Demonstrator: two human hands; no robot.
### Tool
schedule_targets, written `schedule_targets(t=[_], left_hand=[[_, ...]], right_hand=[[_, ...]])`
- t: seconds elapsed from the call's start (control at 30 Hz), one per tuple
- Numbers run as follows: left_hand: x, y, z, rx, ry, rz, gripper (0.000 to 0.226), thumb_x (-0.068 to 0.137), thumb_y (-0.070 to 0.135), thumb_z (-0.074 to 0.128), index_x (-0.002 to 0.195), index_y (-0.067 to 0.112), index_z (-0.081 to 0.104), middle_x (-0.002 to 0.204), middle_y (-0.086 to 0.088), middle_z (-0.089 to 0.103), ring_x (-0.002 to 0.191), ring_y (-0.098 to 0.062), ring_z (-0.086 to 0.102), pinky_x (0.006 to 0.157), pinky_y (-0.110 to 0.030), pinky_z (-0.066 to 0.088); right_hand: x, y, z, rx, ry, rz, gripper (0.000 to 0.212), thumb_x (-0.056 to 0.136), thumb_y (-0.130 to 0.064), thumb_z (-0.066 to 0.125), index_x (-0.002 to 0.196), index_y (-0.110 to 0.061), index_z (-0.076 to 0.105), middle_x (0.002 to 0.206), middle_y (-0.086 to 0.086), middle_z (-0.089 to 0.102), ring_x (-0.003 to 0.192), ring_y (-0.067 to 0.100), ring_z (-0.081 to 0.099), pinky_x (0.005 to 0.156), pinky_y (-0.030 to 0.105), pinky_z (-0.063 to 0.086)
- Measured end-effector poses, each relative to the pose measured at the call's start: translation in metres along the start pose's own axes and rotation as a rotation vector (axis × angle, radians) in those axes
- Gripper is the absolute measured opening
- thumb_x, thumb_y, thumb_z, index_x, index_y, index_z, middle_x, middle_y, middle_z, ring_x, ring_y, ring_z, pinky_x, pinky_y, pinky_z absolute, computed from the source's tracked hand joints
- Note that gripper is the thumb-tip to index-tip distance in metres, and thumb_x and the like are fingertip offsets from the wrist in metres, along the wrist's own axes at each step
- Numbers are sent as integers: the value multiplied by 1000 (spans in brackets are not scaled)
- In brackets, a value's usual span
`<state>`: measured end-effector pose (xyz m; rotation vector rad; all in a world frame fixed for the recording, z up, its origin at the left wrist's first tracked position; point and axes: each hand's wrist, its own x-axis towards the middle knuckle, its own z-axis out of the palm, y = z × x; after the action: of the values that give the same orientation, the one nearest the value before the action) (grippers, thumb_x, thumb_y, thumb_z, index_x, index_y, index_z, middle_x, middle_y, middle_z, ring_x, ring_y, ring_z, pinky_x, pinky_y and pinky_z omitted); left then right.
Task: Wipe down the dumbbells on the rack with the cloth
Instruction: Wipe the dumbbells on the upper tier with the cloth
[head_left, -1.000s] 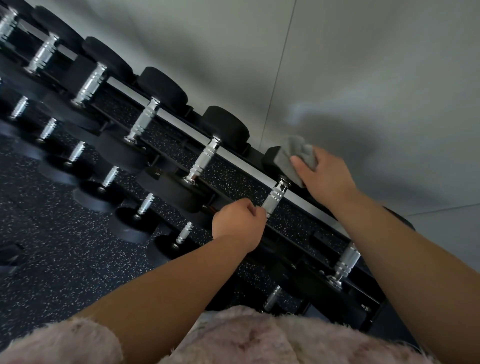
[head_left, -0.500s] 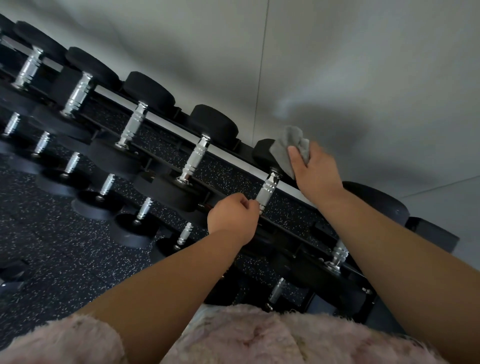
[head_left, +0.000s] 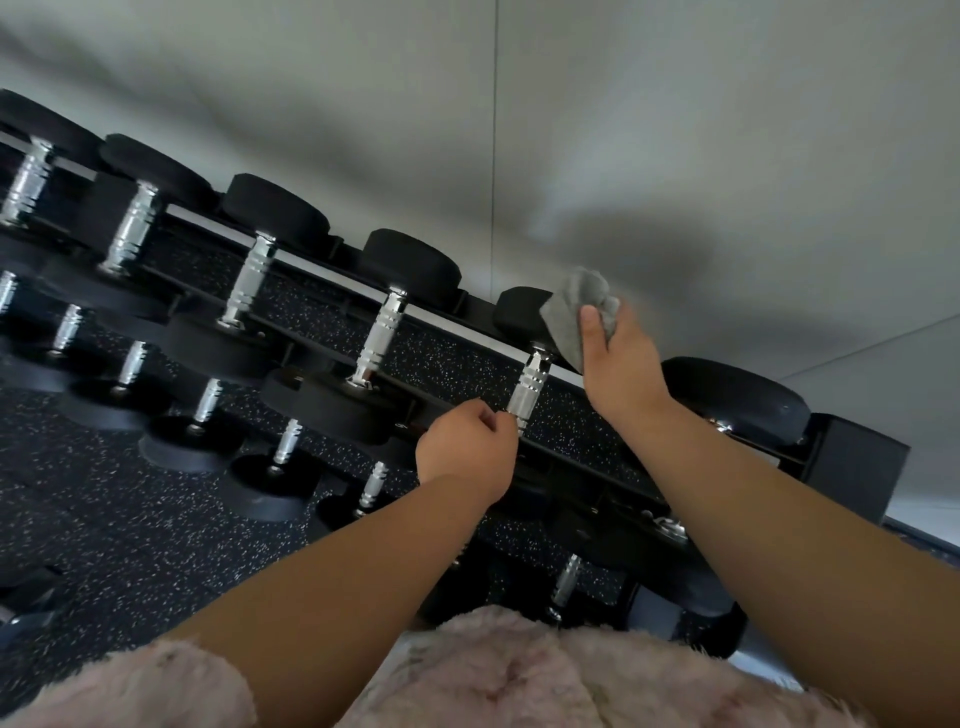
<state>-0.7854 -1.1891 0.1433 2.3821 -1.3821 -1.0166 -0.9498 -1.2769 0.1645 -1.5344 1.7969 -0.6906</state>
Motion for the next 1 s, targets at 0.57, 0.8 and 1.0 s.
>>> schedule_targets(t=[0.57,0.8,1.0], left_hand=[[2,-1,3,0,-4,-6,28,95,42,50,76,25,62,65,5,66,61,-18,62,56,-28,43],[0,0,2,2,0,-10,27,96,41,52,77,24,62,67,4,67,62,-19,64,54,-27,43],[1,1,3,1,5,-12,27,96,41,52,77,25,62,67,5,67,62,-18,64,54,-27,43]], right_hand=[[-6,-1,1,292,37,268,26,105,-54,47,118,-32,52,89,-17,60,73,-5,58,64,11,44],[9,0,-3,323,50,538,38,110,-51,32,117,-22,55,91,-2,64,82,10,62,78,30,47],[-7,-7,2,210,67,290,25,108,-48,42,108,-26,53,88,-13,60,78,1,57,69,24,42]])
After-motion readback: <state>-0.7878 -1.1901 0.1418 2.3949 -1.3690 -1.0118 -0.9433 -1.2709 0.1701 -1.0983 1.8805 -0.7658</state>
